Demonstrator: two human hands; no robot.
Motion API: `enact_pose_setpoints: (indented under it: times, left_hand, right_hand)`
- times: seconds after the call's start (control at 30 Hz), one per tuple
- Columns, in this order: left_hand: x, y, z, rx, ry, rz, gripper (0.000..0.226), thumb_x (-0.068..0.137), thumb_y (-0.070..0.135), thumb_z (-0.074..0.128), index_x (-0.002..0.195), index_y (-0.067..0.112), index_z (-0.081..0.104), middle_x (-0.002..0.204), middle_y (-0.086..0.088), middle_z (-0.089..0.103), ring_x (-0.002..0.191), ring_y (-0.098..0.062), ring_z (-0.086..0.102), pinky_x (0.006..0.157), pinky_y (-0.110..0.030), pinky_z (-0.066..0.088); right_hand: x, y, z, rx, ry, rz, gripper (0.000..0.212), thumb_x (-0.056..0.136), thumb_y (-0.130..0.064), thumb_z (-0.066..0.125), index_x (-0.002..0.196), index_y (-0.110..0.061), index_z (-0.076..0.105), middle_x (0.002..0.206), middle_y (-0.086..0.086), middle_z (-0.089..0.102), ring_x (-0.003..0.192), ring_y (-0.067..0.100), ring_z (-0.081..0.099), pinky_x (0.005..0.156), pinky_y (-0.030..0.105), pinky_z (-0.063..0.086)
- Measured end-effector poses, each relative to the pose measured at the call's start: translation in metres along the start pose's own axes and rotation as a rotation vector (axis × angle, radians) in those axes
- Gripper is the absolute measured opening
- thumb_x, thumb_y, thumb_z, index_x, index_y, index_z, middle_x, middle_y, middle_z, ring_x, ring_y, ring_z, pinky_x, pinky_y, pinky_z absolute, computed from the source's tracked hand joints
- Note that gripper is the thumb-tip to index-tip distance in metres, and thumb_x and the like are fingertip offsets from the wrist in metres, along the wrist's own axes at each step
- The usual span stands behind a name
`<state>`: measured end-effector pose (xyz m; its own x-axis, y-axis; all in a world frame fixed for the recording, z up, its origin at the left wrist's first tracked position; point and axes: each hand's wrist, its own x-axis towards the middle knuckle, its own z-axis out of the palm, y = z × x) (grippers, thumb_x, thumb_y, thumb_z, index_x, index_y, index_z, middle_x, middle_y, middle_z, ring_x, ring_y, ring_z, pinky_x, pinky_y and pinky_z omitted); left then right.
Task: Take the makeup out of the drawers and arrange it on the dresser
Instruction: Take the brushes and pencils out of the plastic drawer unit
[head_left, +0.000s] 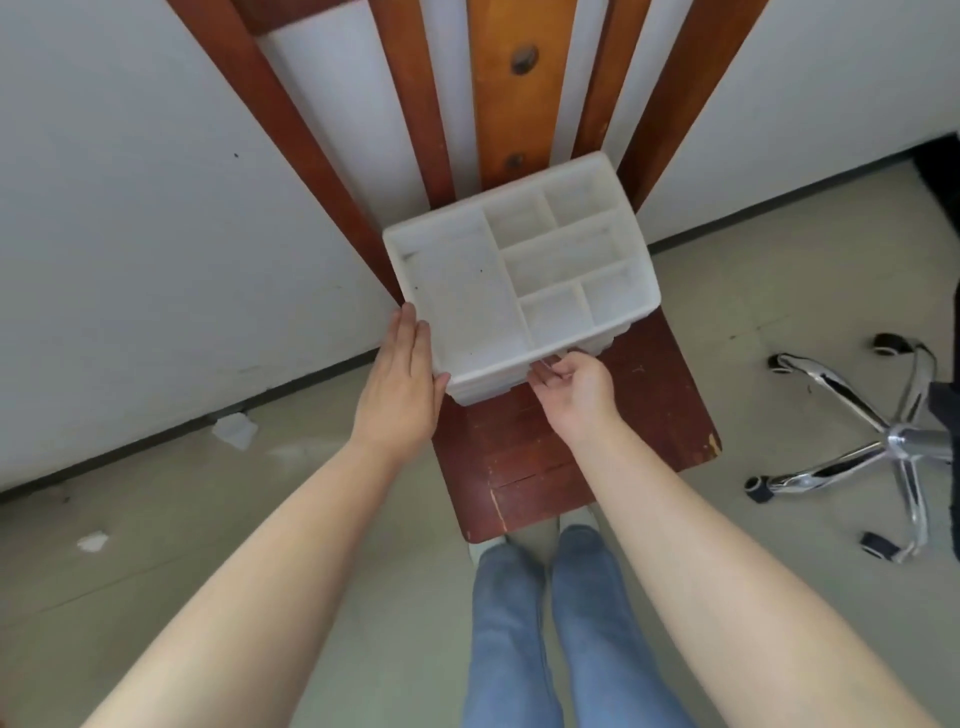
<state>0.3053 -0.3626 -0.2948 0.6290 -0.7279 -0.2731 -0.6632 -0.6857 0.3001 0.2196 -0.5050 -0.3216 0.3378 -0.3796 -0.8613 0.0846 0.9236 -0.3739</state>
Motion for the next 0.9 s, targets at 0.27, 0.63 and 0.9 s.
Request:
enact_pose_setpoints:
  times: [0.27,0.63,0.9]
  left_hand:
    - [0.0,-0.01,0.009,-0.074,0.082,0.02,0.049,0.091,0.014,0.048,0.127,-0.018,0.042,0.139,-0.036,0.034,0.118,-0.052,0.048,0.096,-0.052,0.042]
    - [0.001,-0.009,0.007,-0.038,0.002,0.009,0.049,0.085,0.017,0.045,0.117,-0.02,0.049,0.128,-0.04,0.045,0.095,-0.053,0.061,0.075,-0.056,0.051]
    - [-0.006,-0.001,-0.001,-0.115,0.017,-0.082,0.069,0.091,0.023,0.054,0.144,-0.002,0.018,0.155,-0.017,0.005,0.121,-0.037,0.049,0.086,-0.039,0.049]
  right_hand:
    - [0.0,0.016,-0.047,-0.117,-0.007,-0.019,0.017,0.092,-0.004,0.043,0.078,-0.013,0.045,0.08,0.007,0.051,0.079,0.02,0.055,0.076,0.031,0.047]
    - [-0.026,0.033,-0.081,-0.177,0.019,-0.002,0.015,0.093,-0.001,0.043,0.083,-0.011,0.048,0.08,0.009,0.059,0.08,0.02,0.057,0.089,0.039,0.044]
    - [-0.064,-0.013,-0.079,-1.576,-0.205,-0.129,0.02,0.09,-0.021,0.053,0.106,-0.01,0.056,0.086,0.001,0.061,0.078,0.014,0.057,0.078,0.027,0.045]
